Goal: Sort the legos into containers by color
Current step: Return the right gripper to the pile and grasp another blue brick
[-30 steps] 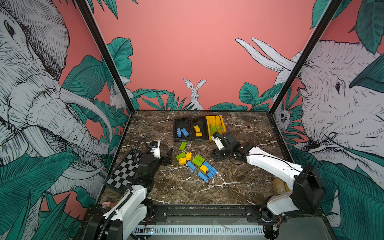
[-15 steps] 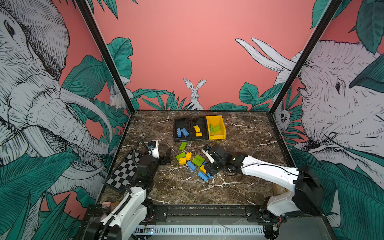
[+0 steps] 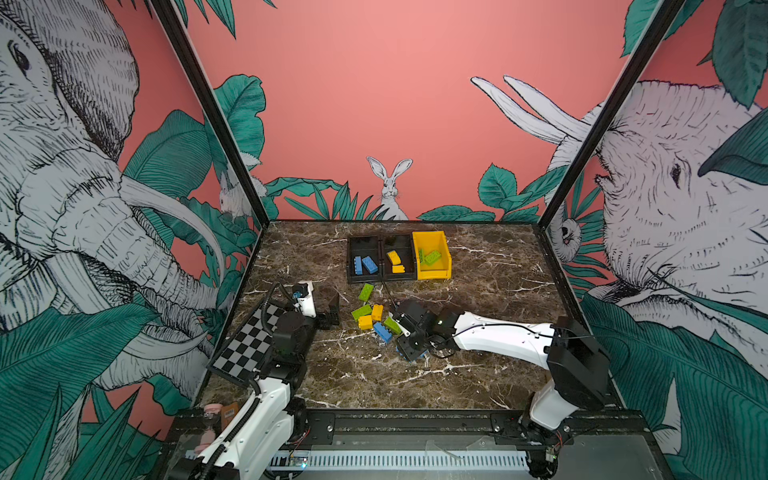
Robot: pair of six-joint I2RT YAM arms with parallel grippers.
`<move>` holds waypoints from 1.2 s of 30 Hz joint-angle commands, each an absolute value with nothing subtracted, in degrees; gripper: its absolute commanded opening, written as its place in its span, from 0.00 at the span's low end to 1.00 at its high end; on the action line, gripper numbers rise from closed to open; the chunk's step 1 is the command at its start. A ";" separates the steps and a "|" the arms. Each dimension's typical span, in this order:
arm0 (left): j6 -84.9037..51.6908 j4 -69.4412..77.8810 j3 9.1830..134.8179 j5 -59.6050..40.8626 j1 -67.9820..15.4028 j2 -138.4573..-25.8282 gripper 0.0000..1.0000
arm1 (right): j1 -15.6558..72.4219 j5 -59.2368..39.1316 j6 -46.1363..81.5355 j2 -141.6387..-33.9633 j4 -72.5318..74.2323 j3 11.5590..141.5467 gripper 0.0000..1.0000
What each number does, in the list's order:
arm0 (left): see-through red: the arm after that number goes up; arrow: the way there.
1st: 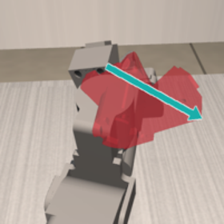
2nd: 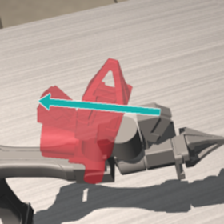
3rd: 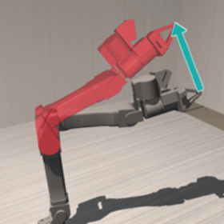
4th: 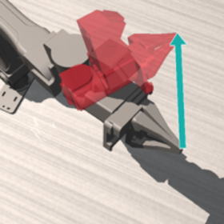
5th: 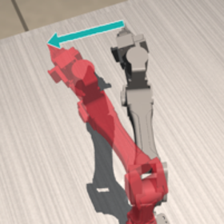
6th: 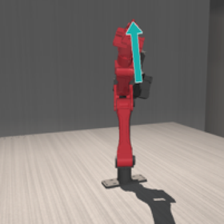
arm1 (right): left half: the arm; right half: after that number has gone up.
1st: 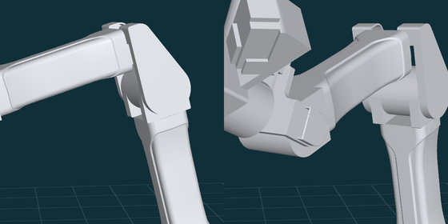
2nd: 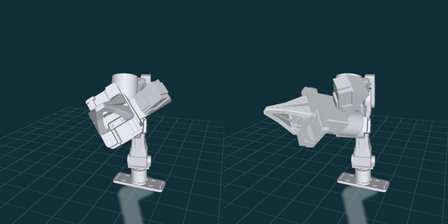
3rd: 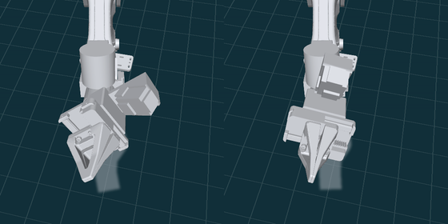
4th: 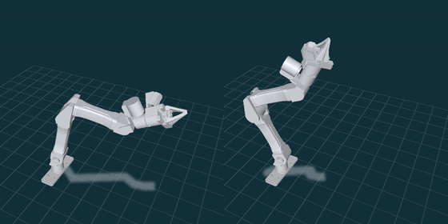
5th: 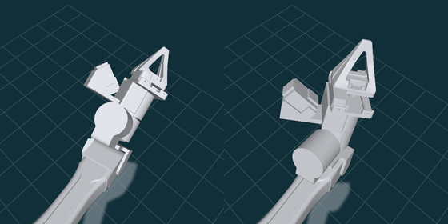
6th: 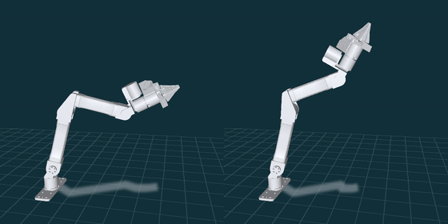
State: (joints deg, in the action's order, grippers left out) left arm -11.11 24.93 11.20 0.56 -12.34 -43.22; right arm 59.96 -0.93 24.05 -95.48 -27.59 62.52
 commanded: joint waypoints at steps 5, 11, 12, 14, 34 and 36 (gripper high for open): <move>-11.43 24.16 10.37 0.69 -12.38 -42.37 0.99 | 60.46 -5.89 25.93 -95.80 -26.24 61.40 0.51; -11.34 24.02 10.43 0.79 -12.40 -42.23 0.99 | 60.58 -5.30 25.25 -97.76 -26.98 61.69 0.52; -11.34 24.00 10.42 0.72 -12.38 -42.25 0.99 | 60.56 -5.14 25.07 -97.99 -27.07 61.80 0.52; -11.38 23.99 10.44 0.63 -12.33 -42.29 0.99 | 60.56 -5.81 24.99 -98.59 -26.14 61.87 0.52; -11.25 24.08 10.39 0.37 -12.39 -42.22 0.99 | 61.70 -1.58 30.08 -96.48 -33.93 67.62 0.63; -11.25 24.08 10.43 0.43 -12.35 -42.27 0.99 | 61.78 -3.25 31.51 -98.15 -35.78 69.44 0.66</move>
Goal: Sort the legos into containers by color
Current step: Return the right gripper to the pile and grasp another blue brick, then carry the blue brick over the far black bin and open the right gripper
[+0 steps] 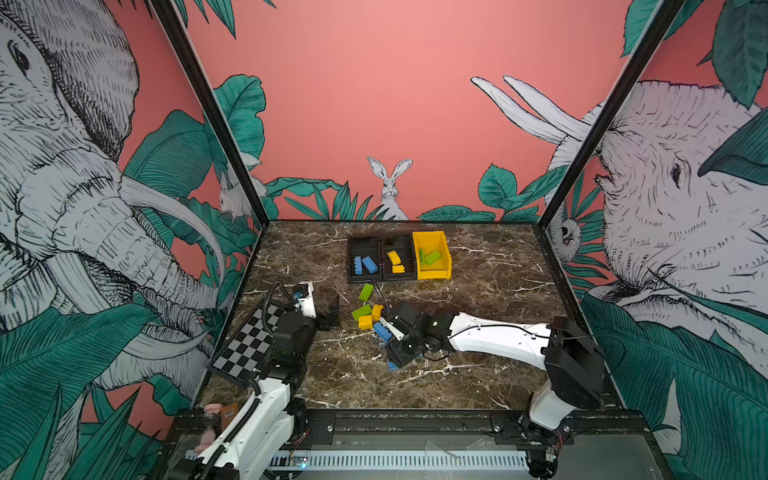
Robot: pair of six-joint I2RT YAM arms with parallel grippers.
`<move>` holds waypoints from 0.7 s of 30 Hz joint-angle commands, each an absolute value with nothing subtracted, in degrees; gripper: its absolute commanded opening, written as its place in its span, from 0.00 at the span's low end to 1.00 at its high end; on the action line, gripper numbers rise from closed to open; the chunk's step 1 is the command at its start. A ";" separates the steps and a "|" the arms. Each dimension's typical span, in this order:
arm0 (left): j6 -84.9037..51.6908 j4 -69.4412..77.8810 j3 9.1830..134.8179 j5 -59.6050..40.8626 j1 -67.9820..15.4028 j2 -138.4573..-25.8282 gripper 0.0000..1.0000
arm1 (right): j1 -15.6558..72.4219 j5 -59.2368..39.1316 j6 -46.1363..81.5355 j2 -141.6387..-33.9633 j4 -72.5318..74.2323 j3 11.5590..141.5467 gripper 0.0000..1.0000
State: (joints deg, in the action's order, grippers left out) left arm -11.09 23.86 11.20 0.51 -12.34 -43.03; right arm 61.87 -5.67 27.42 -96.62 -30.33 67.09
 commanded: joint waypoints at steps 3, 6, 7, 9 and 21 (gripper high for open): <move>-11.24 24.09 10.38 0.29 -12.36 -42.23 0.99 | 62.14 -6.41 34.50 -99.80 -31.89 68.85 0.67; -11.20 23.74 10.38 0.37 -12.38 -41.97 0.99 | 62.54 -6.98 35.35 -101.93 -29.97 69.35 0.66; -11.23 23.73 10.39 0.47 -12.38 -41.87 0.99 | 62.75 -6.96 35.14 -102.94 -30.31 69.91 0.65; -11.20 23.64 10.37 0.55 -12.34 -41.68 0.99 | 63.30 -6.72 33.77 -105.23 -32.29 72.46 0.64; -11.16 23.11 10.38 1.02 -12.33 -41.11 0.99 | 64.25 -3.36 31.79 -113.09 -37.28 79.60 0.52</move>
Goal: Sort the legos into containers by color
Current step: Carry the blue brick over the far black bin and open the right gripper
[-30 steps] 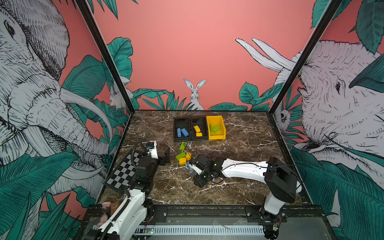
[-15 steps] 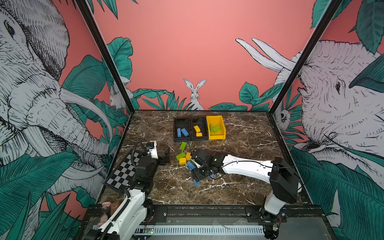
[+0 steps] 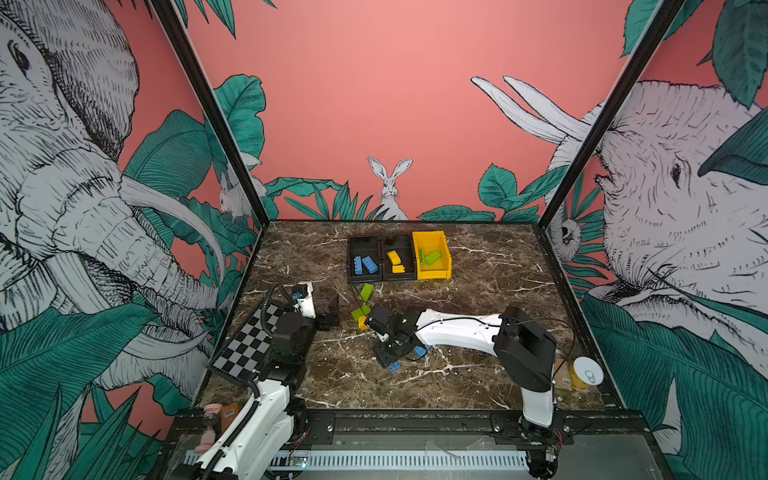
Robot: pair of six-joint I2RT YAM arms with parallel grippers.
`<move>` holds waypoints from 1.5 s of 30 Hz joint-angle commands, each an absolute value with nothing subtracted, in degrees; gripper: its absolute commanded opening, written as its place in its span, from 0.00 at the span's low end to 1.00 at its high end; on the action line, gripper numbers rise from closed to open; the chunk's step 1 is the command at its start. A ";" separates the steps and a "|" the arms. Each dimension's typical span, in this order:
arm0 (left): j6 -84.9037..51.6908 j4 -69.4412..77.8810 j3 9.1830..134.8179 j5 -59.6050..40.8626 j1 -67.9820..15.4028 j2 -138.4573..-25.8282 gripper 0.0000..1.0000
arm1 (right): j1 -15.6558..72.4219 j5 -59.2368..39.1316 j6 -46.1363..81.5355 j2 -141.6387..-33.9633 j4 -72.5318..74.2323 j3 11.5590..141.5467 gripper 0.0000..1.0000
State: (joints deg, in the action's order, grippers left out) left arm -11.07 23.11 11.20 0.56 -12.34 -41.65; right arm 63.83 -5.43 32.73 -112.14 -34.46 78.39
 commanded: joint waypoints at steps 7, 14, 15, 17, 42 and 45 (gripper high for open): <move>-10.99 23.10 10.48 0.71 -12.36 -41.06 0.99 | 64.25 -3.16 30.65 -114.52 -38.43 80.16 0.45; -11.03 22.99 10.54 0.55 -12.37 -40.78 0.99 | 64.26 -2.89 30.35 -114.86 -38.38 81.29 0.34; -10.99 22.90 10.50 0.37 -12.34 -40.74 0.99 | 64.26 -2.62 30.39 -114.18 -37.66 81.02 0.32; -11.03 22.94 10.55 0.35 -12.39 -40.70 0.99 | 64.16 -2.24 30.03 -112.30 -36.29 80.17 0.29; -11.44 23.21 11.32 0.46 -12.35 -43.13 0.99 | 43.14 -6.79 17.23 -133.60 -12.83 120.22 0.17; -12.21 22.61 11.66 -1.02 -12.38 -42.64 0.99 | 42.63 -4.85 17.22 -139.35 -13.97 127.18 0.17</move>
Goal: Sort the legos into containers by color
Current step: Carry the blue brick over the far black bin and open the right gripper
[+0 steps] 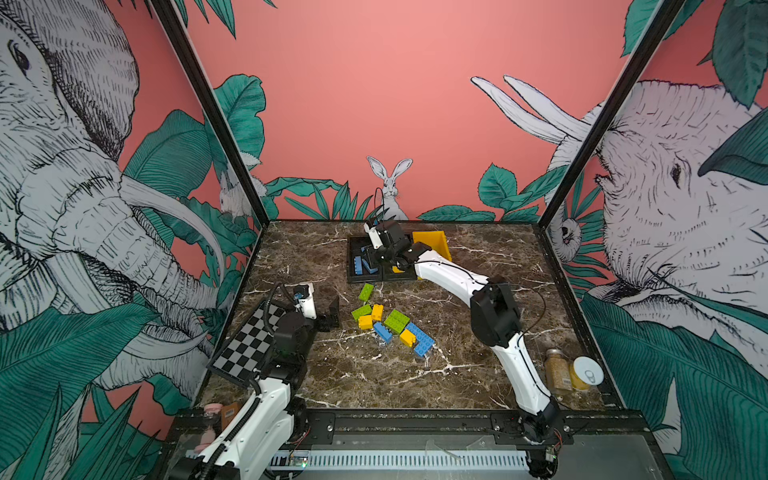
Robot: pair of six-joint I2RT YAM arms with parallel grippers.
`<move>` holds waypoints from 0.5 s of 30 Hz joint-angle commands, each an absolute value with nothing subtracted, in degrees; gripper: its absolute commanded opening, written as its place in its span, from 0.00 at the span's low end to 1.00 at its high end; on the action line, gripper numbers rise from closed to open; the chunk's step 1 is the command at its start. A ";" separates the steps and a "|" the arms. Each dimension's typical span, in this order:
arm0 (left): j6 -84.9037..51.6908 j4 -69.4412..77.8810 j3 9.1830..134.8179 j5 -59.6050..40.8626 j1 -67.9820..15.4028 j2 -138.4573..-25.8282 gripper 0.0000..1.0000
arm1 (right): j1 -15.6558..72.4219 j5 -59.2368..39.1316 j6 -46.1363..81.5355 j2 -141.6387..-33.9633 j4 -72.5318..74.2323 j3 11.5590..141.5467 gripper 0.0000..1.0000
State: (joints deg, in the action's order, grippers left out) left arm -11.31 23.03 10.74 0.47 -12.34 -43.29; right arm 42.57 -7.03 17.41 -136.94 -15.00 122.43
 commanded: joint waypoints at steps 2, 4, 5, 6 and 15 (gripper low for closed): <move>-12.71 23.09 11.22 -0.48 -12.35 -42.36 0.99 | 42.58 -4.07 17.05 -141.30 -11.86 128.44 0.17; -13.44 23.78 10.62 0.18 -12.46 -42.57 0.99 | 42.57 -3.13 17.15 -143.14 -11.24 130.24 0.17; -13.40 24.30 10.46 0.13 -12.36 -42.84 0.99 | 42.53 -2.49 17.33 -144.24 -11.92 131.75 0.17; -13.28 24.27 10.42 0.15 -12.44 -43.03 0.99 | 42.55 -1.16 17.53 -145.24 -12.32 132.93 0.17; -13.45 24.52 10.39 0.05 -12.39 -43.19 0.99 | 42.45 1.43 17.38 -149.97 -16.65 140.27 0.37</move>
